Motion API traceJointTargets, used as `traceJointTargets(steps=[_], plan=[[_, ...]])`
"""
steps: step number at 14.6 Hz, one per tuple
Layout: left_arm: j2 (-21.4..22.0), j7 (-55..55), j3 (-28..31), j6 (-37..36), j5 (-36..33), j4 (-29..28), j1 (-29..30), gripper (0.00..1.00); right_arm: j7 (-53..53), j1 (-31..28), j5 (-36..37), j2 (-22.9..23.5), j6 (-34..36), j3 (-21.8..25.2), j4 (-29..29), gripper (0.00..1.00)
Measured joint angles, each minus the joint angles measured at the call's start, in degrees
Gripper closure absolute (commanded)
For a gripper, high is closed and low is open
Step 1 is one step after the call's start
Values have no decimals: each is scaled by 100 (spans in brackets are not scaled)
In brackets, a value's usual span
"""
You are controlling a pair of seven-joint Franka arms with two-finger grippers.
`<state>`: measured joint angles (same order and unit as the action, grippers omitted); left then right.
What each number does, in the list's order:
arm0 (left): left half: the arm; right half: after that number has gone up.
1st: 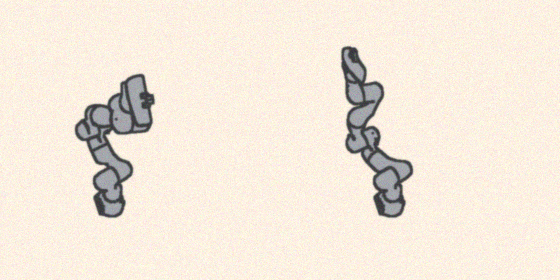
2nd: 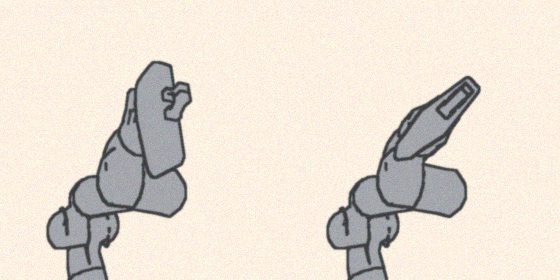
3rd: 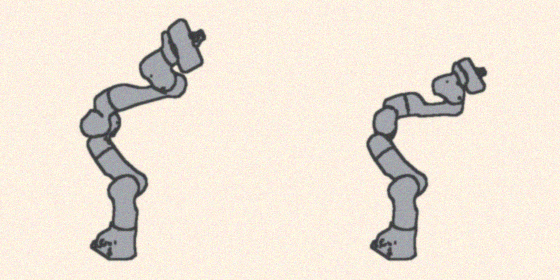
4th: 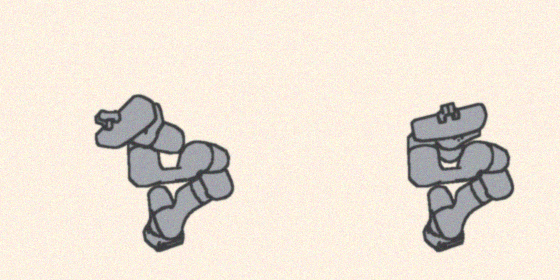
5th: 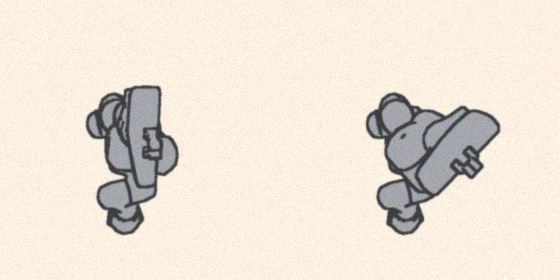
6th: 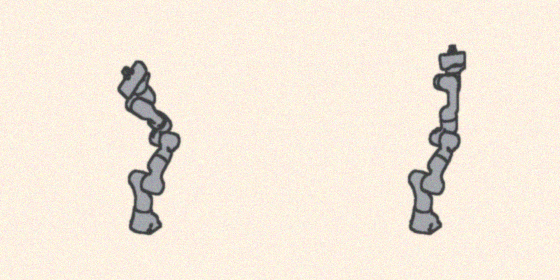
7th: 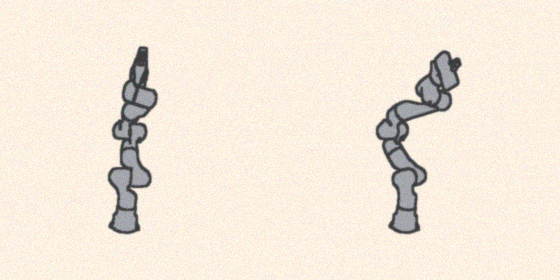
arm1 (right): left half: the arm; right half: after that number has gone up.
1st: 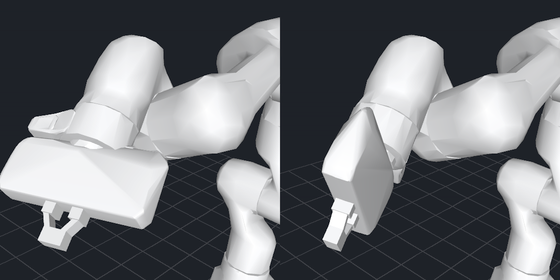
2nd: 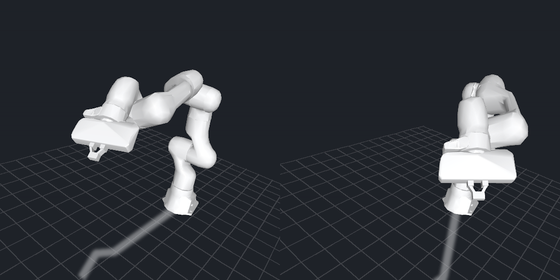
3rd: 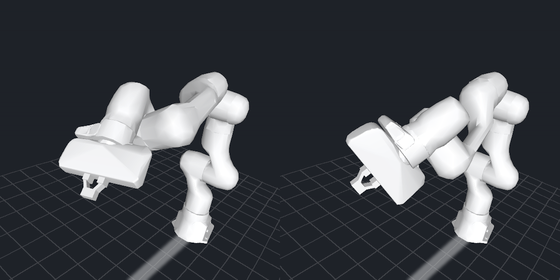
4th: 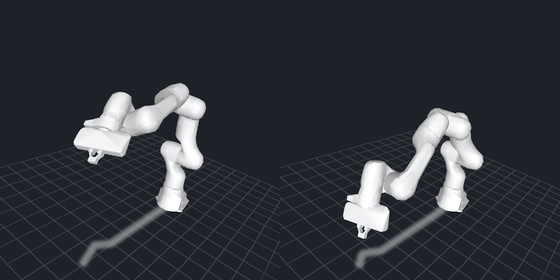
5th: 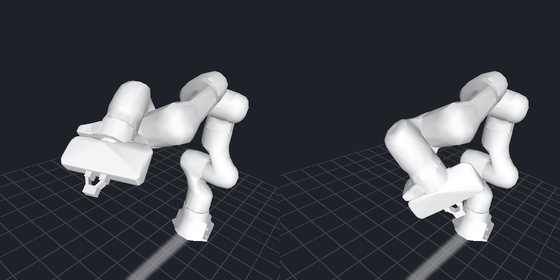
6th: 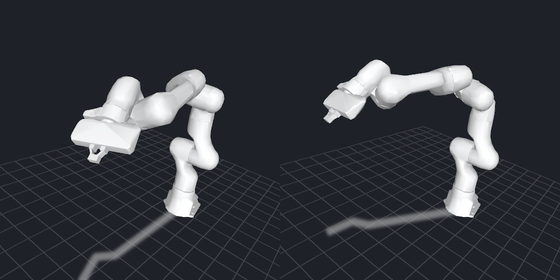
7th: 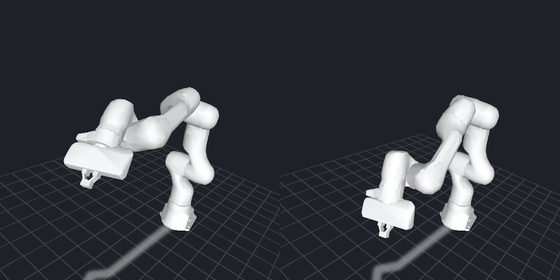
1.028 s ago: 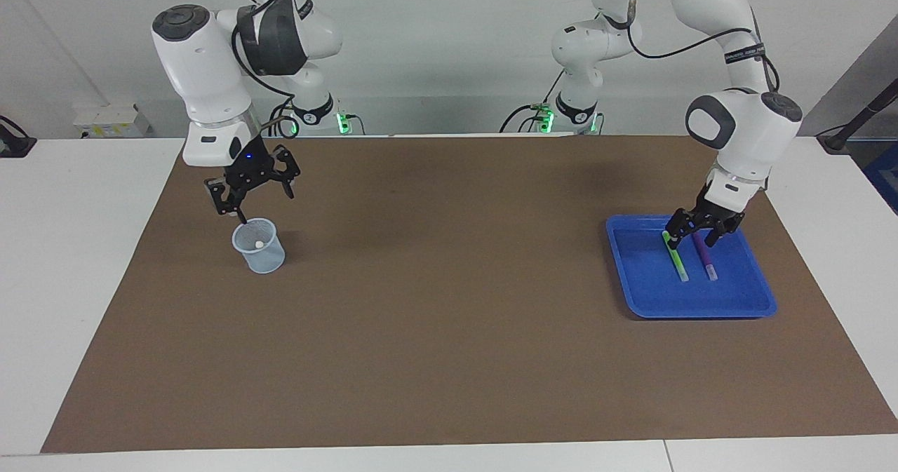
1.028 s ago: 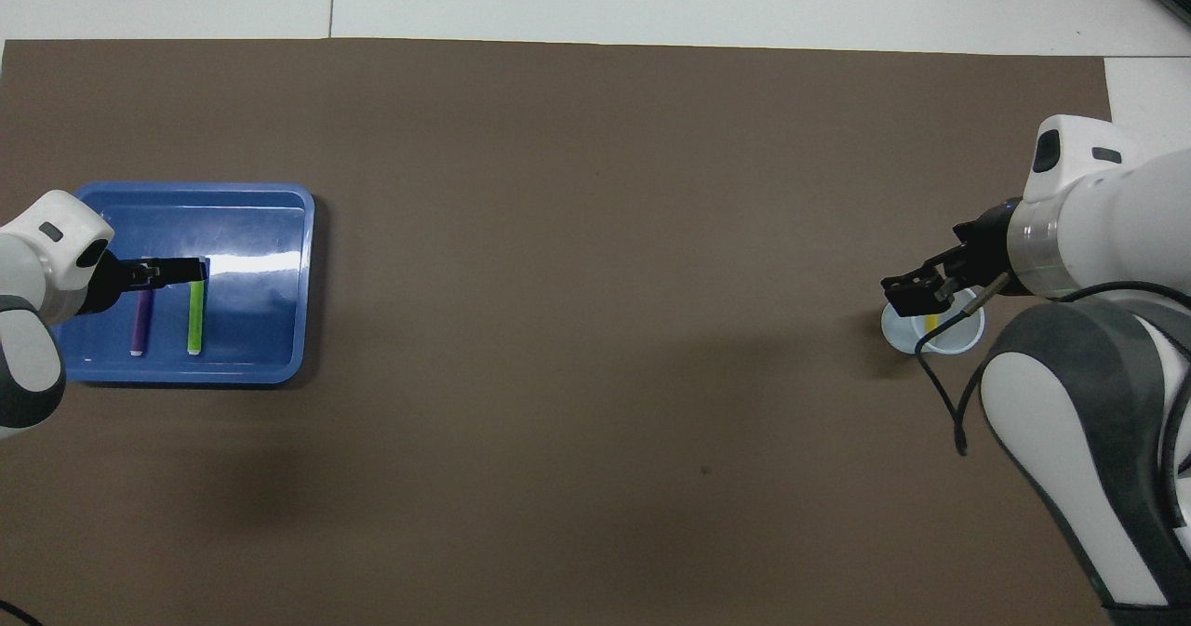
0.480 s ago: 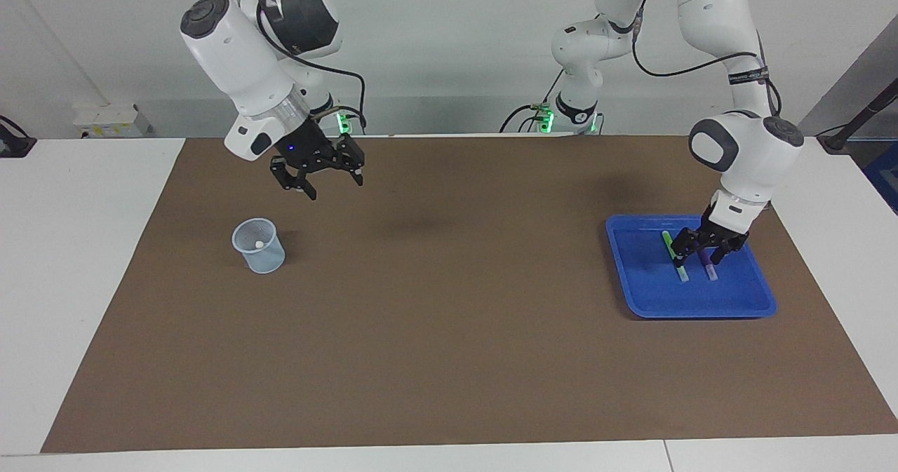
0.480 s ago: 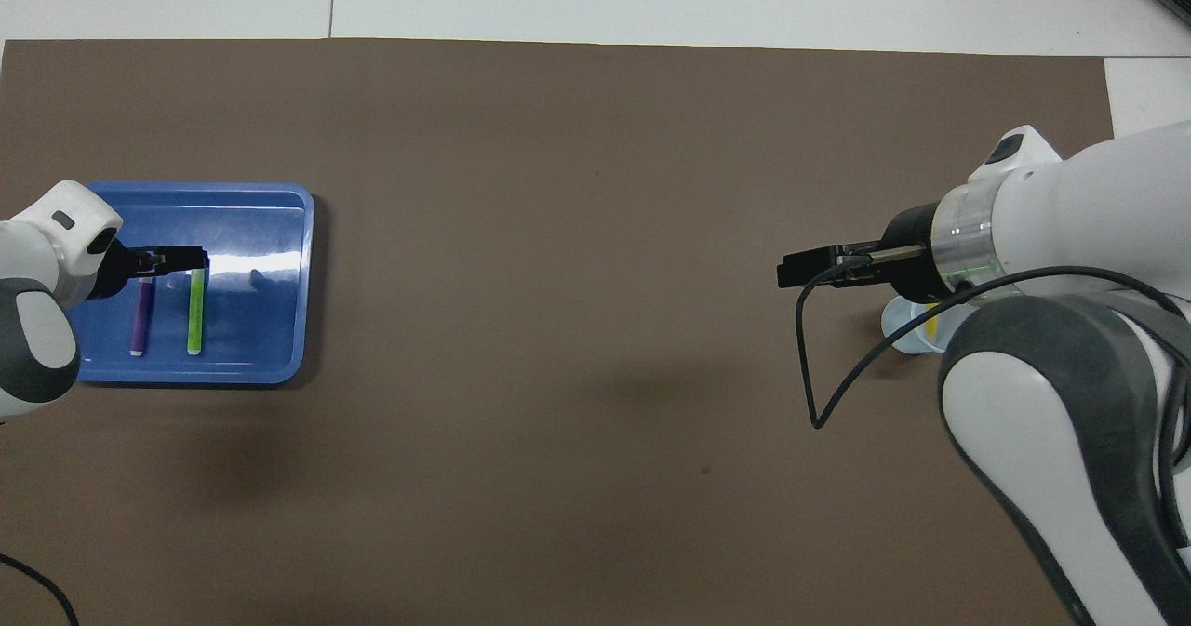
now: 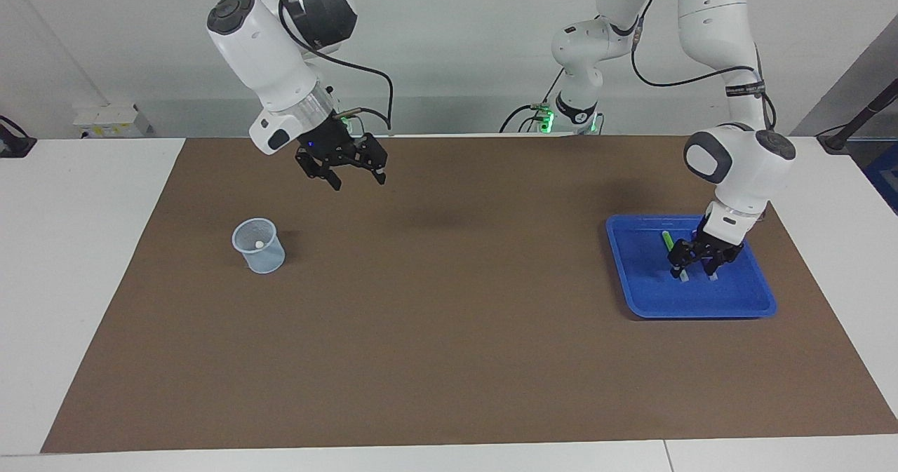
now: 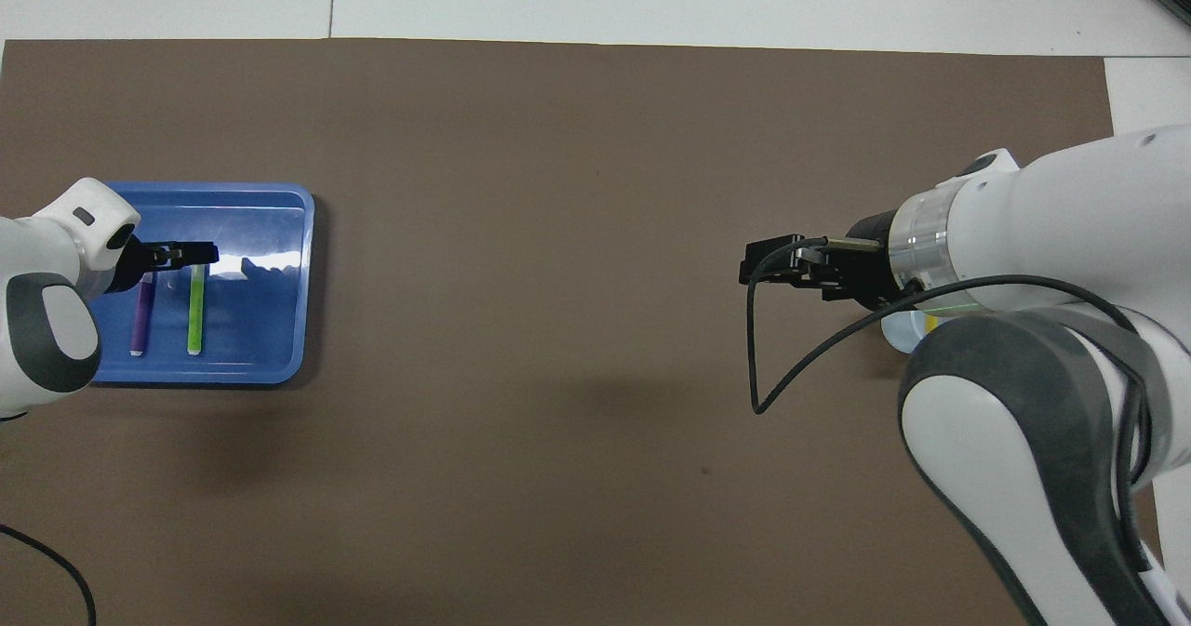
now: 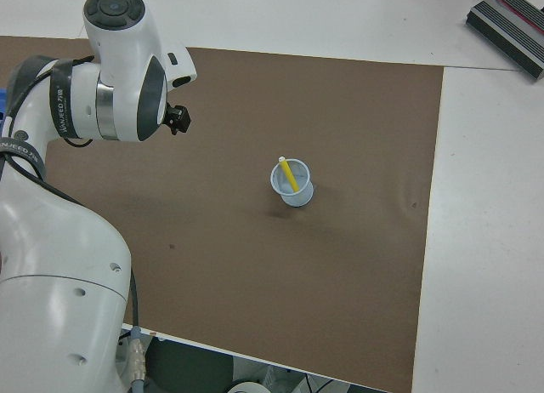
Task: Transfer and insert pens with both arms
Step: 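Withdraw the right gripper from the cup while the left gripper reaches the green pen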
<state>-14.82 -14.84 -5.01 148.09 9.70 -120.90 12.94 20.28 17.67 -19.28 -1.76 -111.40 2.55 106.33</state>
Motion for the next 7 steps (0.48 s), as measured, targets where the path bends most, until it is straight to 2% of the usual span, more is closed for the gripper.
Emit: traceJointTargets(steps=[4, 7], plan=[[-79, -23, -4, 74, -1, 1, -1, 13, 644, -9, -4, 3, -136, 19, 0, 0], [-128, -30, -3, 107, -2, 1, -1, 19, 1028, -94, -4, 12, -266, 41, 0, 0]])
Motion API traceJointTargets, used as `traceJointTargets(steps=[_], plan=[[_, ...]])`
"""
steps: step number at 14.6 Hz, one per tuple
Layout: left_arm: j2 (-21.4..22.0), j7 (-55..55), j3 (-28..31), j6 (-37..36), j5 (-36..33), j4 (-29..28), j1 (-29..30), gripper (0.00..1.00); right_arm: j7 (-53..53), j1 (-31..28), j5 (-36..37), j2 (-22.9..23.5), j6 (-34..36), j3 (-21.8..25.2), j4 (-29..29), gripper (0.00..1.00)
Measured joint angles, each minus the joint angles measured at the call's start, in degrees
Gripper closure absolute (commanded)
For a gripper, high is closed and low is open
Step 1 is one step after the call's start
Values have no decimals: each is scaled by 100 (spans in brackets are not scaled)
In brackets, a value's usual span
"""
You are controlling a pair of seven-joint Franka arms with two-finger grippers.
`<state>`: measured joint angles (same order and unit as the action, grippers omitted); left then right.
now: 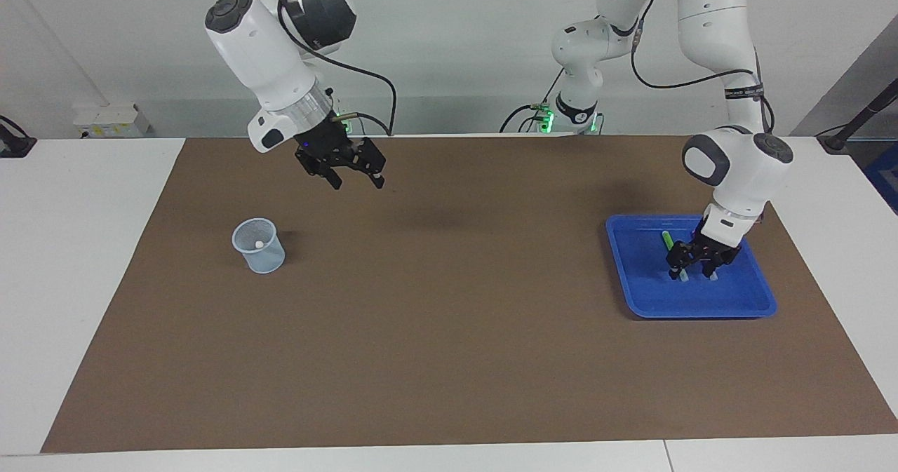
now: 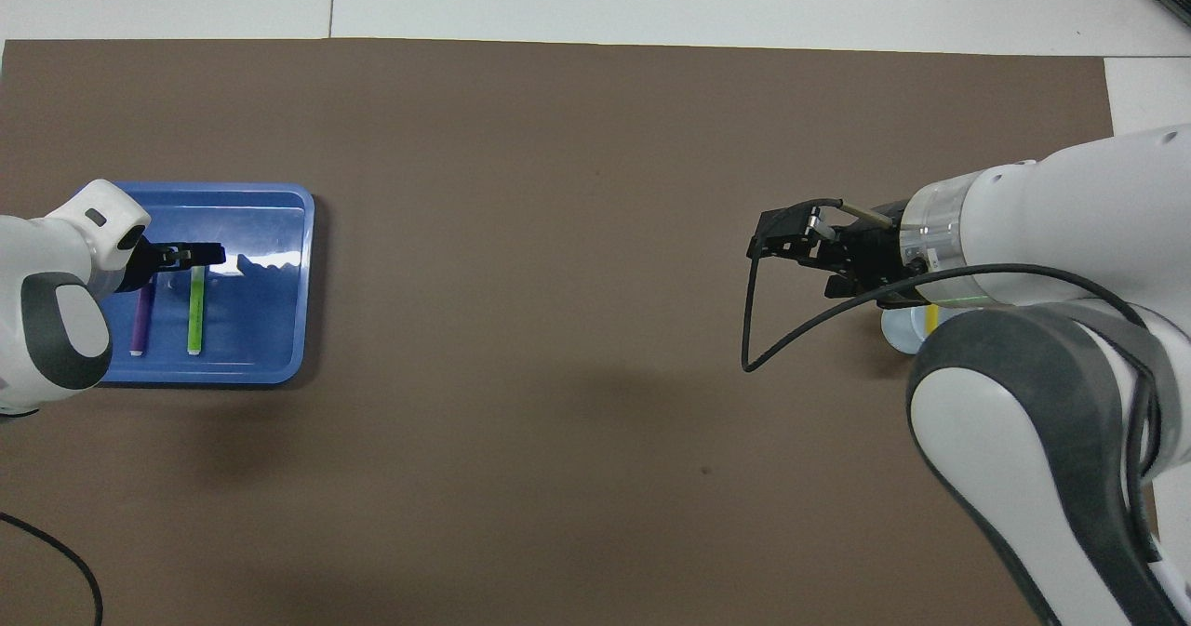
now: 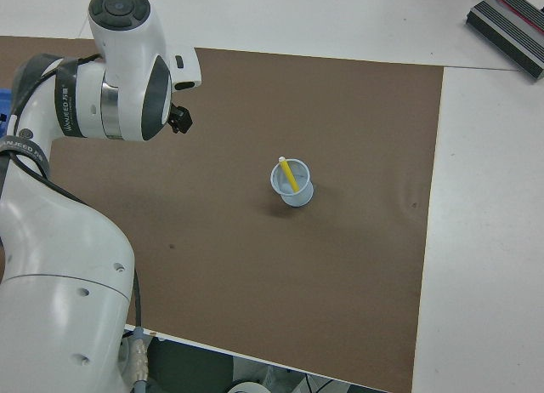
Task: Transfer and insert pens with both arms
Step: 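Withdraw the right gripper from the cup while the left gripper reaches the green pen, then lower the left gripper onto the green pen in the tray and close it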
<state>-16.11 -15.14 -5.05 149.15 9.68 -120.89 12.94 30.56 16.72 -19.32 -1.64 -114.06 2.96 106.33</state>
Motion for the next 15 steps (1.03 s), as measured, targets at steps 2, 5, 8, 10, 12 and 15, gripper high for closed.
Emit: traceJointTargets(steps=[2, 5, 8, 10, 12, 15], plan=[[-4, -6, 0, 8, -1, 0, 0, 23, 339, -80, -5, 9, -107, 8, 0, 0], [-4, -8, 0, 16, -1, 2, 0, 30, 997, -75, -5, 50, -332, 2, 0, 0], [-6, -9, 0, 24, -1, 2, 0, 33, 1145, -47, -6, 76, -363, -25, 0, 0], [-25, -25, 0, 26, -2, 2, 0, 35, 1152, -47, -6, 77, -363, -25, 0, 0], [-63, -73, 1, 35, -2, 2, 0, 39, 1152, -47, -6, 77, -368, -25, 0, 0], [-79, -117, 10, 60, -2, 6, 2, 52, 1162, -48, -7, 77, -417, -23, 0, 0]])
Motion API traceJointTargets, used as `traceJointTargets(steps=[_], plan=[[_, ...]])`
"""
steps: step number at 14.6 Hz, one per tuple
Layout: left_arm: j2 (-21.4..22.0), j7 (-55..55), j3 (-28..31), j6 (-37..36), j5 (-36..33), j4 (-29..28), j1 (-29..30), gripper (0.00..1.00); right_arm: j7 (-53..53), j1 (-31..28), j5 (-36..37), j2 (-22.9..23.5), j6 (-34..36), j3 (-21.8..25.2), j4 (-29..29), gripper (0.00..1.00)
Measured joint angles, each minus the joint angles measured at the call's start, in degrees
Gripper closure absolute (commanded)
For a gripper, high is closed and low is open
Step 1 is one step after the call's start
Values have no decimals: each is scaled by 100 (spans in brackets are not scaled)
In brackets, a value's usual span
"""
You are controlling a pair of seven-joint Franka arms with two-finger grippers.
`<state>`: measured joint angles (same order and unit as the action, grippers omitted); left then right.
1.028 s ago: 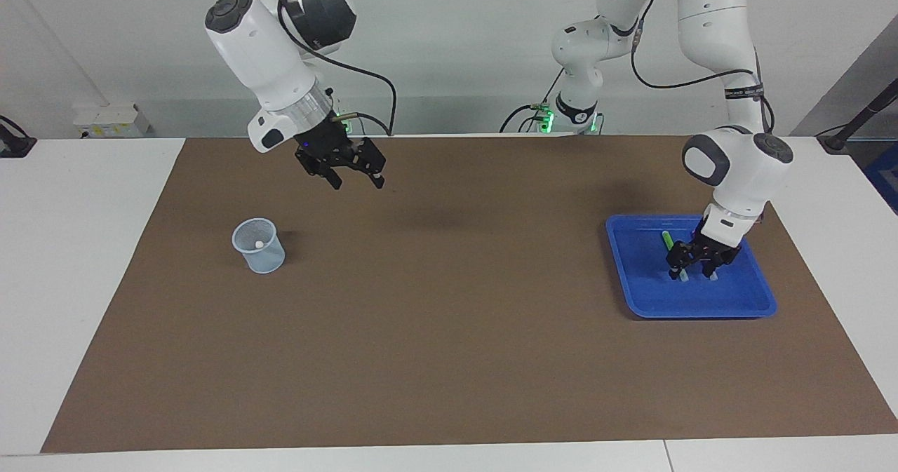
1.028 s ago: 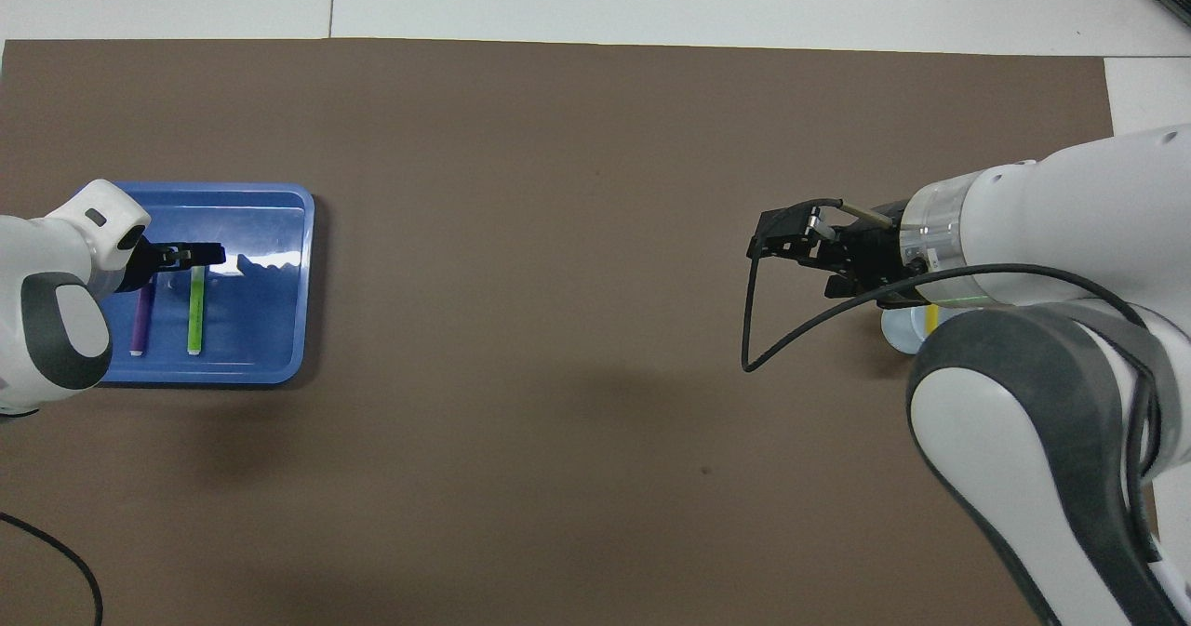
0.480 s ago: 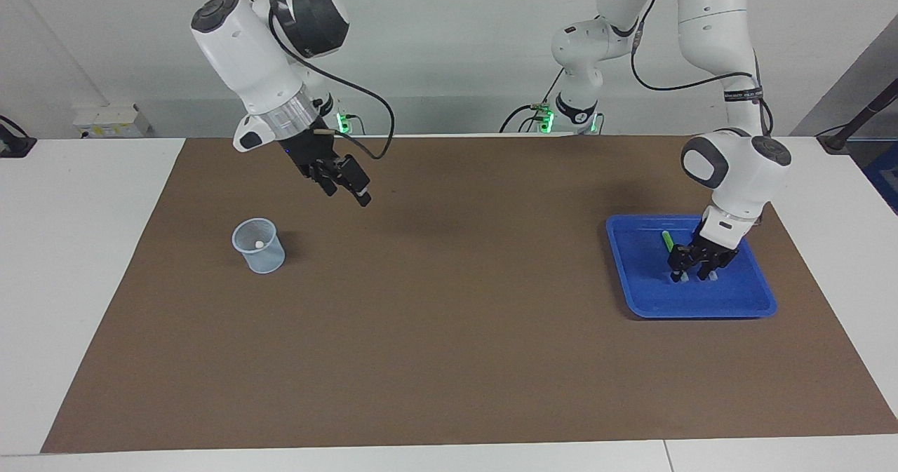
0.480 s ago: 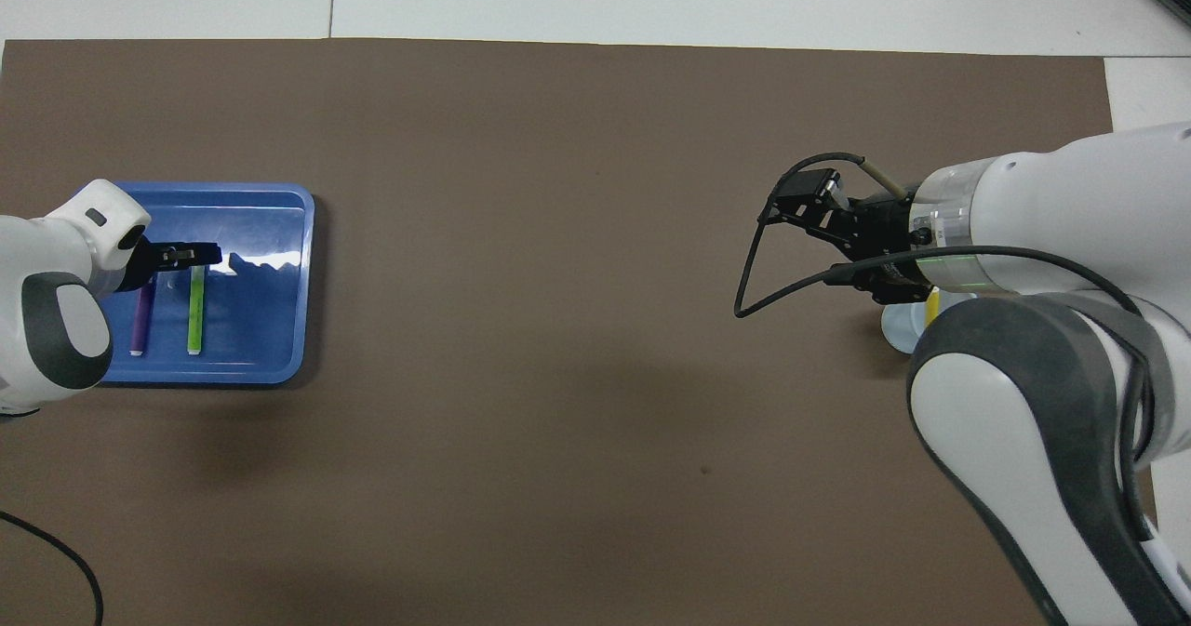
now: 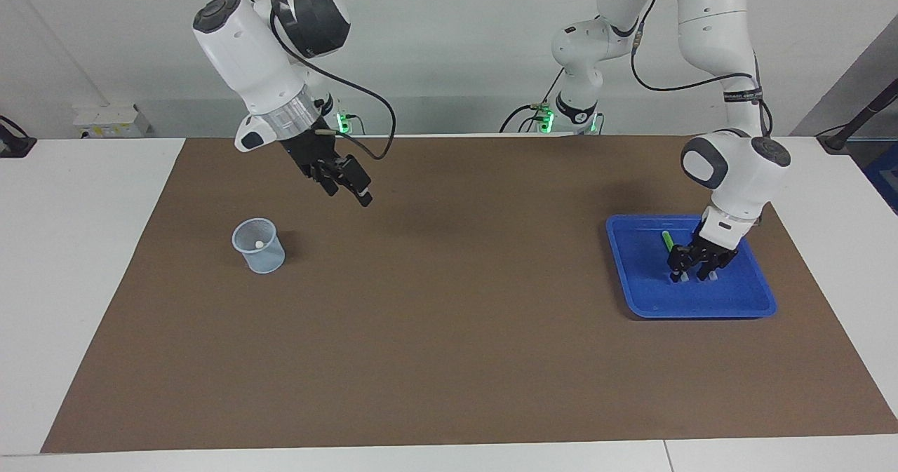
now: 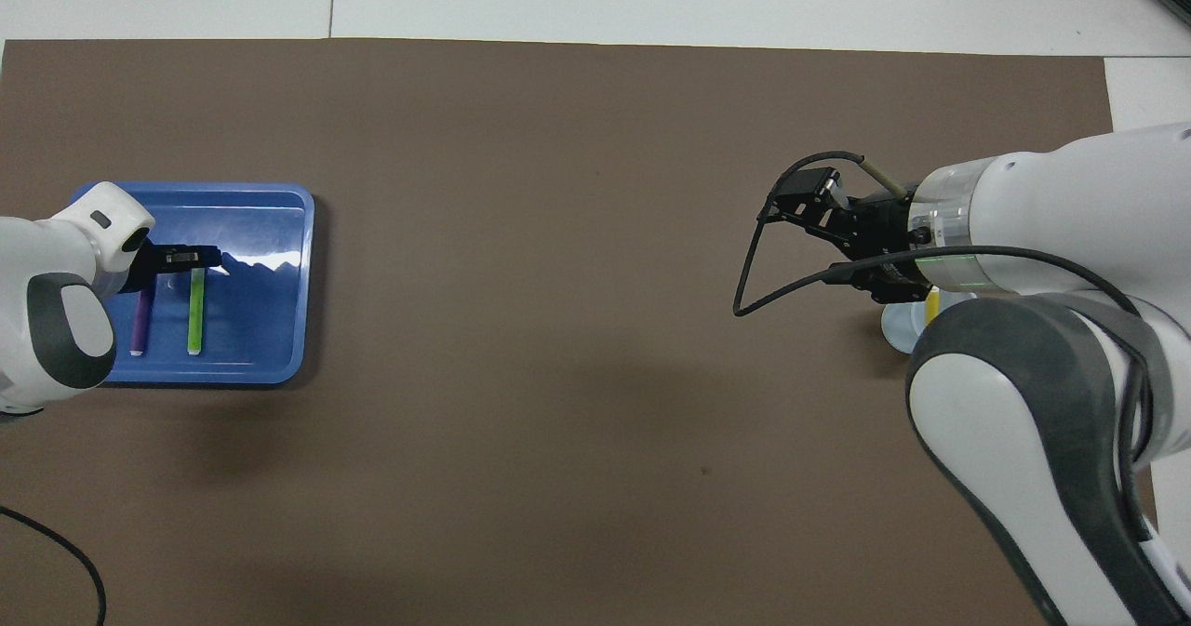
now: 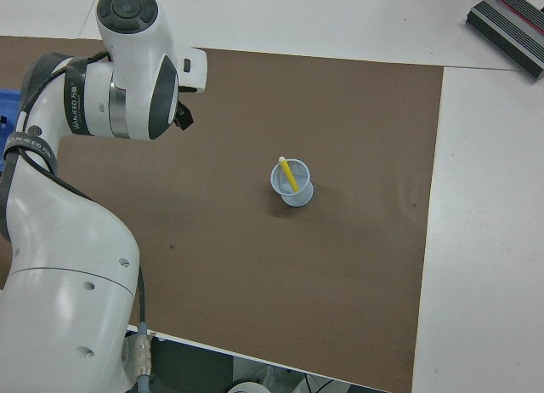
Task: Transfer and insert pens with both arms
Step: 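Lower the left gripper onto the green pen in the tray and close it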
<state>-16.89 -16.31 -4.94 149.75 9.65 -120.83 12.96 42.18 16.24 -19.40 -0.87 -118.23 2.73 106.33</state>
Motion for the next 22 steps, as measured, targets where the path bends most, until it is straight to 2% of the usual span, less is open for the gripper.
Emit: traceJointTargets(steps=[9, 13, 14, 22], plan=[[-3, -30, 16, 10, -3, 30, 2, 94, 4, -4, -10, 2, -3, 2, 0, 0], [-4, -30, 11, 10, -4, 35, 2, 96, 4, -4, -229, 2, -13, 2, -17, 0], [-4, -30, 11, 10, -4, 35, 2, 100, 4, -5, -232, 2, -16, 2, -28, 0], [-4, -31, 11, 8, -4, 36, 2, 100, 5, -6, -239, 2, -7, 6, -66, 0]])
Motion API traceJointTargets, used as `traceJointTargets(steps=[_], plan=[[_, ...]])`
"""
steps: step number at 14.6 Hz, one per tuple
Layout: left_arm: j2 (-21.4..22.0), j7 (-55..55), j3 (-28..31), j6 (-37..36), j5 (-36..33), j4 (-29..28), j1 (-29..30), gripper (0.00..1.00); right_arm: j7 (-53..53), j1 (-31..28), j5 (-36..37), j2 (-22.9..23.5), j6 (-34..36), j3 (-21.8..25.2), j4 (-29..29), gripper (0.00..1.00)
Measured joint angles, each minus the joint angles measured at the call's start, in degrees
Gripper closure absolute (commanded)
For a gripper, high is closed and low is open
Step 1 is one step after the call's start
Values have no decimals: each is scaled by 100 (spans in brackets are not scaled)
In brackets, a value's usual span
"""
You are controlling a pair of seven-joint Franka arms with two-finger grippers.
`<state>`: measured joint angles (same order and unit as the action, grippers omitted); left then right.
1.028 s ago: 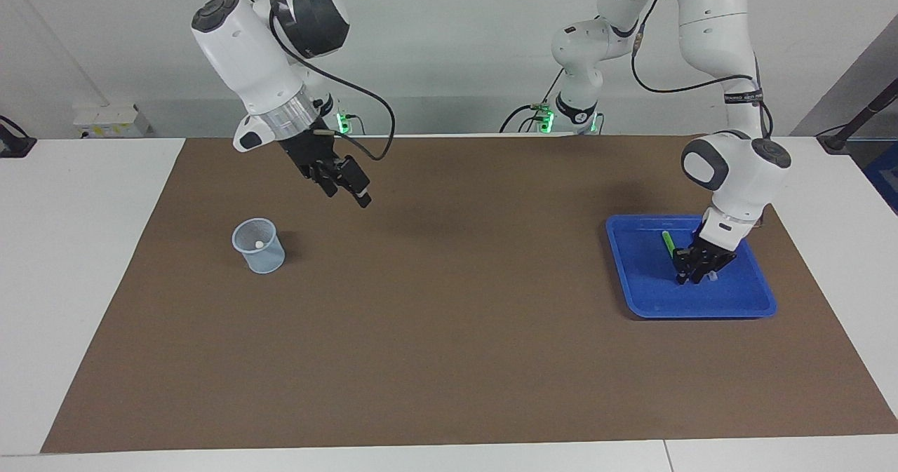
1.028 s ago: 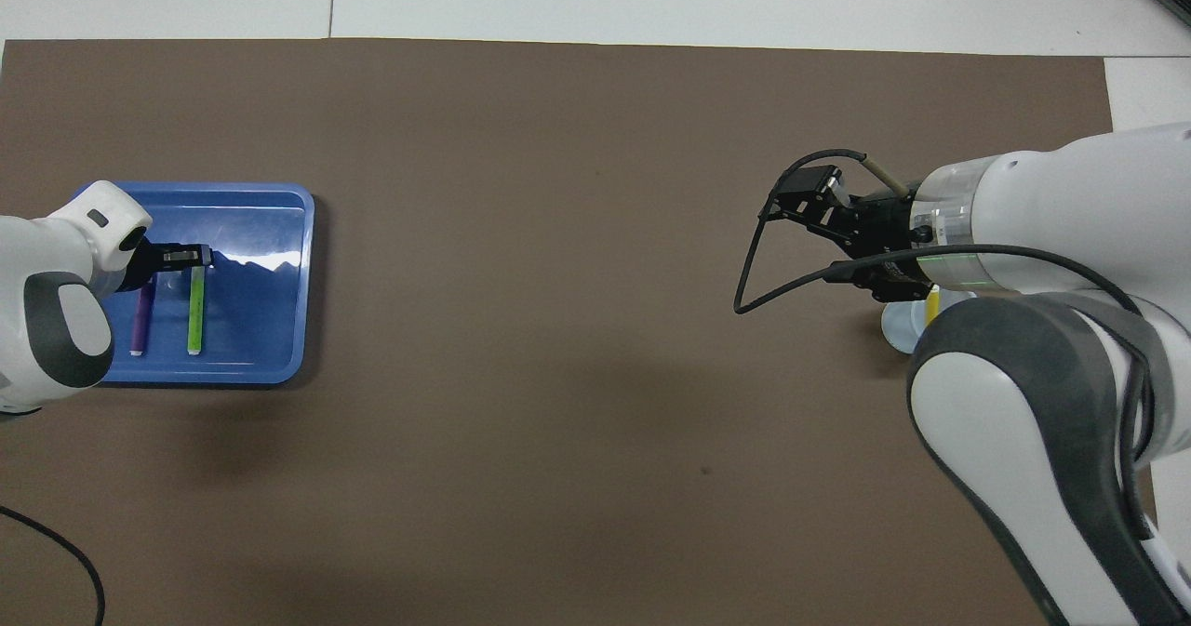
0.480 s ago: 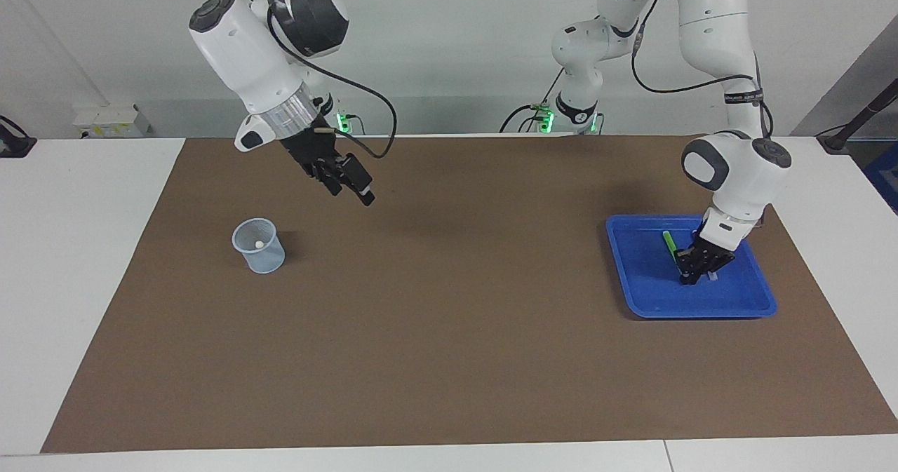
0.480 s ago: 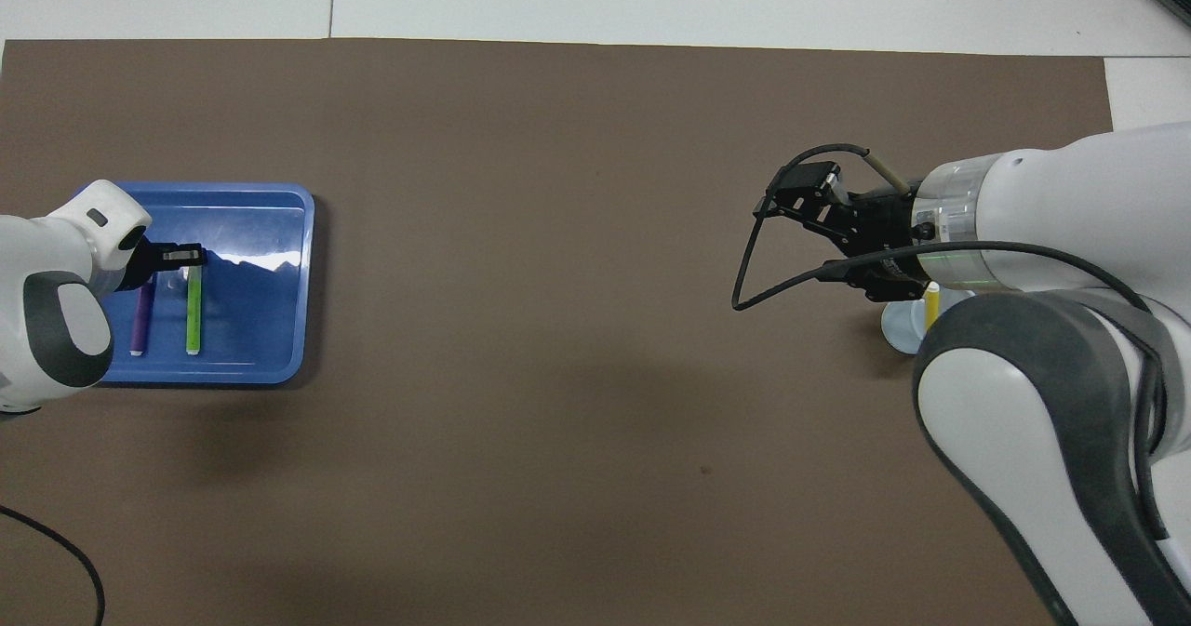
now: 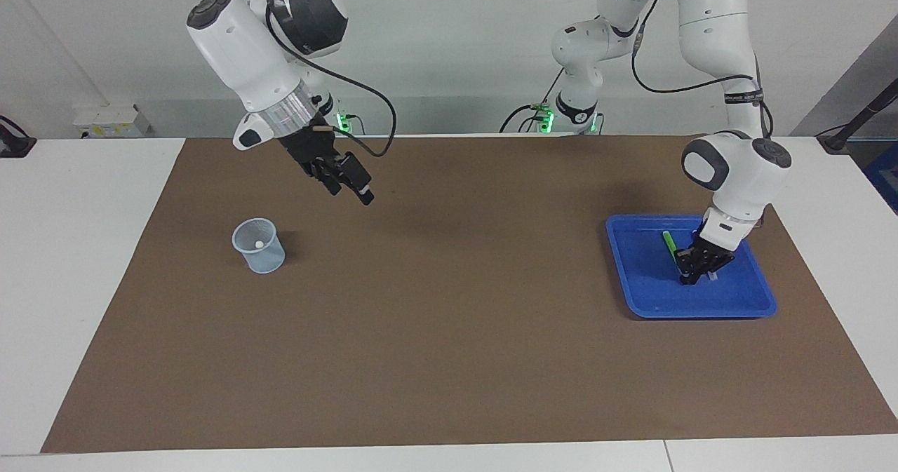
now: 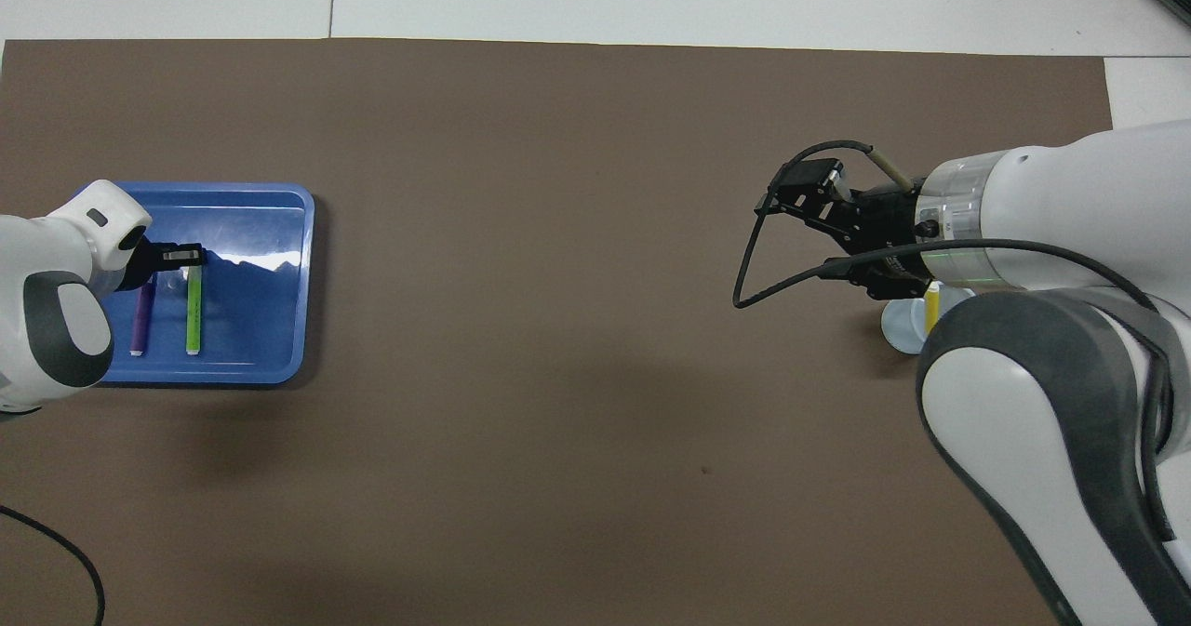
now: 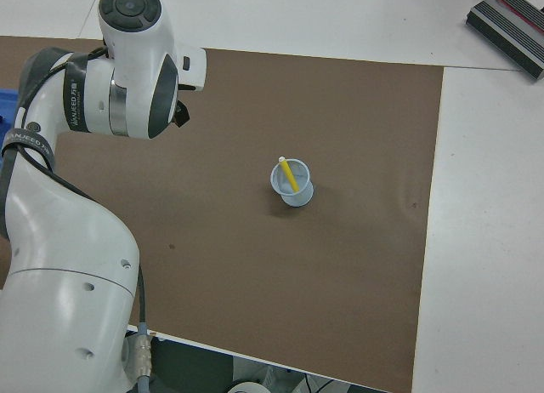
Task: Transfer and insert pens with both arms
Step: 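Lower the left gripper onto the green pen in the tray and close it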
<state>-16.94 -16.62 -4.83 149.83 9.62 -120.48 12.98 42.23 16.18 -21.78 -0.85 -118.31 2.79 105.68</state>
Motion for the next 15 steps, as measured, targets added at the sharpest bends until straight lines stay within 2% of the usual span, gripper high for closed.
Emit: traceJointTargets(steps=[5, 15], plan=[[-1, 0, 0, -22, 0, 10, 0, 100, 0, 4, -158, 0, 10, -5, 0, 0], [16, 1, -1, -889, 0, 416, 0, 100, 0, 4, -189, 0, 16, -6, 0, 0]])
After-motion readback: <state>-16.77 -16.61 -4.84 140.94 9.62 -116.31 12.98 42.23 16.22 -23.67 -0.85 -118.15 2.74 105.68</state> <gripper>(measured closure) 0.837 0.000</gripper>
